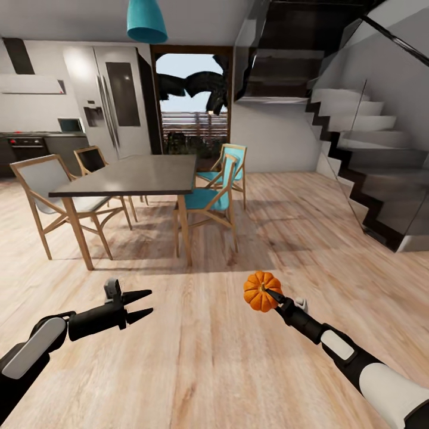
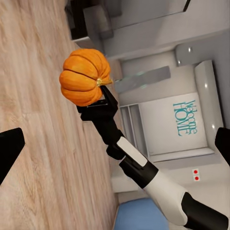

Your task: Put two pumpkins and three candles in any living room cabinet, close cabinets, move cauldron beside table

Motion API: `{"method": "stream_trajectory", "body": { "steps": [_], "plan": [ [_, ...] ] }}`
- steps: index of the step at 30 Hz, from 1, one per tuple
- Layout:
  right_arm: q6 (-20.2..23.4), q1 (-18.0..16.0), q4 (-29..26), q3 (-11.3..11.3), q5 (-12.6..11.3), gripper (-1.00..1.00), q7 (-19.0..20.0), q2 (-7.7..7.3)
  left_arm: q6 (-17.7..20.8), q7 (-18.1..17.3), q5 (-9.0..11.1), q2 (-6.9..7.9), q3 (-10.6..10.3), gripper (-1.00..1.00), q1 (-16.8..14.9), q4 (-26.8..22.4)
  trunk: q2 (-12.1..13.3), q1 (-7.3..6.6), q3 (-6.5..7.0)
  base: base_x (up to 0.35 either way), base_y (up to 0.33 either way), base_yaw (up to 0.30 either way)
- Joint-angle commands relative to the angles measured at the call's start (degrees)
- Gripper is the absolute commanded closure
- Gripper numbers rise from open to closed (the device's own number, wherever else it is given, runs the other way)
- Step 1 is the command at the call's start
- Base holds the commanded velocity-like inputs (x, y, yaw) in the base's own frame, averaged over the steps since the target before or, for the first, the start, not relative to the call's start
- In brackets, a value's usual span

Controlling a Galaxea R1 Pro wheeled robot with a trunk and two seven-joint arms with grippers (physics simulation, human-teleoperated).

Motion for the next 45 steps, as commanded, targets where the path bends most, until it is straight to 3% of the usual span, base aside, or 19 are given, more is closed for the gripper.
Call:
{"method": "stream_trajectory", "body": {
  "steps": [1,25,45],
  "plan": [
    [0.48,-0.04,-0.06,0.05,-0.76,1.00,0.00,-0.07,0.09,-0.31,-0.05,0.03,-0.12,-1.00,-0.07,0.10,-0.02,-0.02,0.01,-0.077,0.000,0.242],
    [0.48,-0.04,-0.06,0.06,-0.73,1.00,-0.03,-0.02,0.09,-0.31,-0.09,0.07,-0.12,-1.00,-0.07,0.42,-0.02,-0.02,1.39,-0.107,0.000,0.241],
    [0.48,-0.04,-0.06,0.09,-0.72,1.00,-0.02,-0.01,0.09,-0.31,-0.09,0.12,-0.11,-1.00,-0.07,0.43,-0.02,-0.02,2.57,-0.007,0.000,0.238]
  ]
}}
